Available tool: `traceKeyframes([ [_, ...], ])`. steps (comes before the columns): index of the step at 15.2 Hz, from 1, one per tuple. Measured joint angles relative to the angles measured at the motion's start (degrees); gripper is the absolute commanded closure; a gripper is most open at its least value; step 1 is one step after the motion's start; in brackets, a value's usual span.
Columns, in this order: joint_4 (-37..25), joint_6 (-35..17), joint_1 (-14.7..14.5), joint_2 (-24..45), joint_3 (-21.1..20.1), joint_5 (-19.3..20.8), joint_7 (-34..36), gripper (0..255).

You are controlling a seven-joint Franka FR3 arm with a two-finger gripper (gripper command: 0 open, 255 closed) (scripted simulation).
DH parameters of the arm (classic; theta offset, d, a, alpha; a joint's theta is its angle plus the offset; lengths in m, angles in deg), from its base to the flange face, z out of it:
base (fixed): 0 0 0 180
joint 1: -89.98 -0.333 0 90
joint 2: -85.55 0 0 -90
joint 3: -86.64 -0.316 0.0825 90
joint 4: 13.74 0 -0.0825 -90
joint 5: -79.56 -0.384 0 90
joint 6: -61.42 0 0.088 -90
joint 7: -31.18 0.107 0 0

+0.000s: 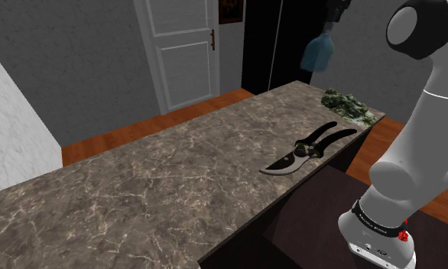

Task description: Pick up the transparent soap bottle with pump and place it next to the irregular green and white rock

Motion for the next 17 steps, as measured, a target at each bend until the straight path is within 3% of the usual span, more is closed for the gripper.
traceKeyframes([
  [6,-11.3,6.9,7.9,5.6,3.3,-3.3,-8.2,255],
  [17,13.1,-7.2,3.5,-5.4,2.4,2.4,-7.9,255],
])
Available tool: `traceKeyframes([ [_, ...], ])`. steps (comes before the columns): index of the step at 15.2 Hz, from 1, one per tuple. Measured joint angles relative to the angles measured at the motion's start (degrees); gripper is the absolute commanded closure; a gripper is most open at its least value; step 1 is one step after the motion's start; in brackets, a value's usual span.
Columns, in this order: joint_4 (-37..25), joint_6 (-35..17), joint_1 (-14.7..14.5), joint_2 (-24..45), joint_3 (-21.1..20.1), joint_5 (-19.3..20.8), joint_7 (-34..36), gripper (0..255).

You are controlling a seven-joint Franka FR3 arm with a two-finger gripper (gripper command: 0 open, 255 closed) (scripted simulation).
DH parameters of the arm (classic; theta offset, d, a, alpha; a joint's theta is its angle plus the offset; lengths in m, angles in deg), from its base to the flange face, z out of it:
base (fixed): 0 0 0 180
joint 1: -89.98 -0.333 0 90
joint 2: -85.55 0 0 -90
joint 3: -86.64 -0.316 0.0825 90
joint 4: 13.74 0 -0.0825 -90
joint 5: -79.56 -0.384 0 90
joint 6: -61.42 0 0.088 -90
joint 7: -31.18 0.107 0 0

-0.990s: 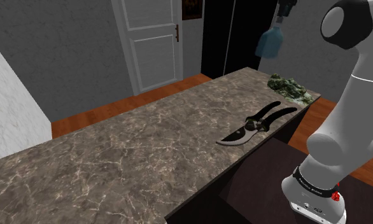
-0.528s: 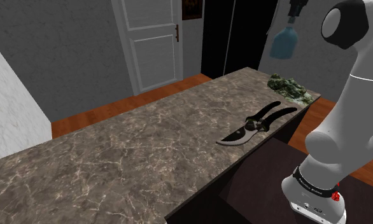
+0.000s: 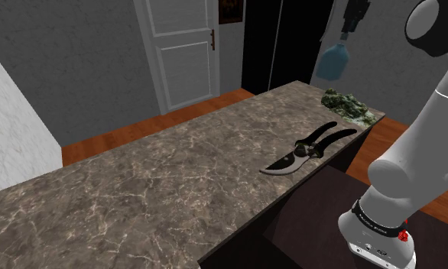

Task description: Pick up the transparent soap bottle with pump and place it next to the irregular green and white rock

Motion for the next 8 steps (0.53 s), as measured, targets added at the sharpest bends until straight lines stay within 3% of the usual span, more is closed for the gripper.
traceKeyframes([
  [8,11.5,-7.6,-0.9,-4.2,-0.7,1.8,0.5,255],
])
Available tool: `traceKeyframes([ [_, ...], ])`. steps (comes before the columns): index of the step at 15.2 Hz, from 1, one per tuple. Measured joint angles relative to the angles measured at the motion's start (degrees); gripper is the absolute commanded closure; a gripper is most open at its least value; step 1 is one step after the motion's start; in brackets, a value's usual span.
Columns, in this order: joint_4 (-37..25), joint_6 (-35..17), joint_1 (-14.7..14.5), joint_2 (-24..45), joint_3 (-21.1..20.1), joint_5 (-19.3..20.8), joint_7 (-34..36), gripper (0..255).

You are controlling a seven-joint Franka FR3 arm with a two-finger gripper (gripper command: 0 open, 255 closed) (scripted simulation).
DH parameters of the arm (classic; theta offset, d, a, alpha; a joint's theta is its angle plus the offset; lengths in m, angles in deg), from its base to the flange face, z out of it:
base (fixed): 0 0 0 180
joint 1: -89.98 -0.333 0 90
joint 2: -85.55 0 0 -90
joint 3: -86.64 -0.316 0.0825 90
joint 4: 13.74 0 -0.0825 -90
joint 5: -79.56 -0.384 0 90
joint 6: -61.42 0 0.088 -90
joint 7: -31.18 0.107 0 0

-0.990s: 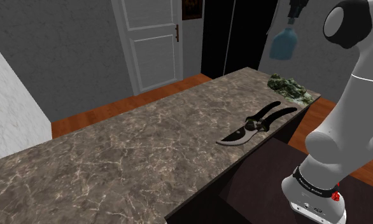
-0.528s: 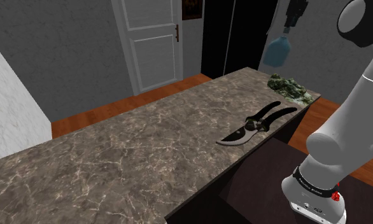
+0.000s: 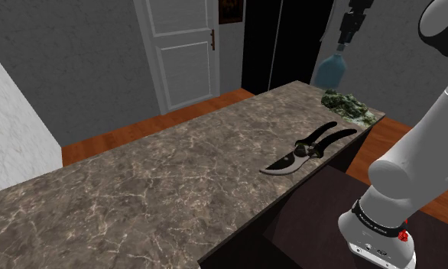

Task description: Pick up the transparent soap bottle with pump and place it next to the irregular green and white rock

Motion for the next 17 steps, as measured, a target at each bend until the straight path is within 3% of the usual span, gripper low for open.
traceKeyframes([
  [17,18.2,-14.4,-0.5,-4.2,-0.6,1.5,0.1,255],
])
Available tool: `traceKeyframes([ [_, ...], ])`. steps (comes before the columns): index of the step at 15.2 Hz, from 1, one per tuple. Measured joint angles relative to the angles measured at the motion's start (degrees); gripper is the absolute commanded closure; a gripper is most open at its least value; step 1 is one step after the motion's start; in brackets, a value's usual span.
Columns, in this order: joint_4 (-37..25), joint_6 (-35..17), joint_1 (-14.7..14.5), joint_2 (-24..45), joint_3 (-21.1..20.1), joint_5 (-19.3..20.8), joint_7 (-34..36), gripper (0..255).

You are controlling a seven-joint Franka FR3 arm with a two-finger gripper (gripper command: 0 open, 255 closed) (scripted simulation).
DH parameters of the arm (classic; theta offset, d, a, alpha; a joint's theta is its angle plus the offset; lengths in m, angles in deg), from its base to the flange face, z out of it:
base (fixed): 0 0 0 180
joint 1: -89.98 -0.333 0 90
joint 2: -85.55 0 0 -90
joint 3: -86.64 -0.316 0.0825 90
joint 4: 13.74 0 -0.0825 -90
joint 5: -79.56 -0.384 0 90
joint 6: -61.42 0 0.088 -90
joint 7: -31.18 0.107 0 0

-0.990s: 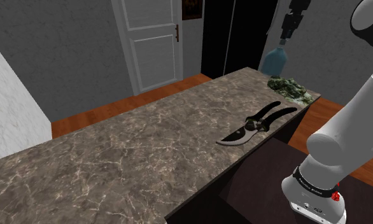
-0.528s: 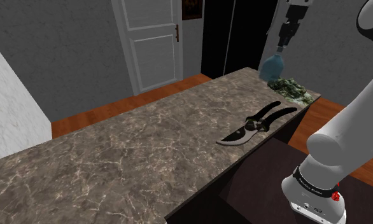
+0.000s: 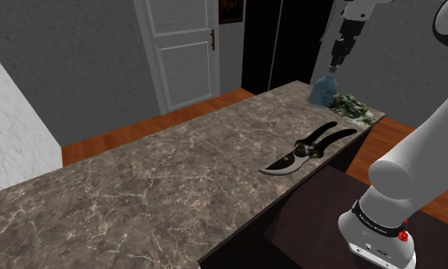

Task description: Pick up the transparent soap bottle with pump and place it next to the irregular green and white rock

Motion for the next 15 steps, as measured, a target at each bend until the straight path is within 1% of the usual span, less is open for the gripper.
traceKeyframes([
  [15,11.9,-11.6,0.0,-0.3,-0.1,0.0,-0.5,255],
])
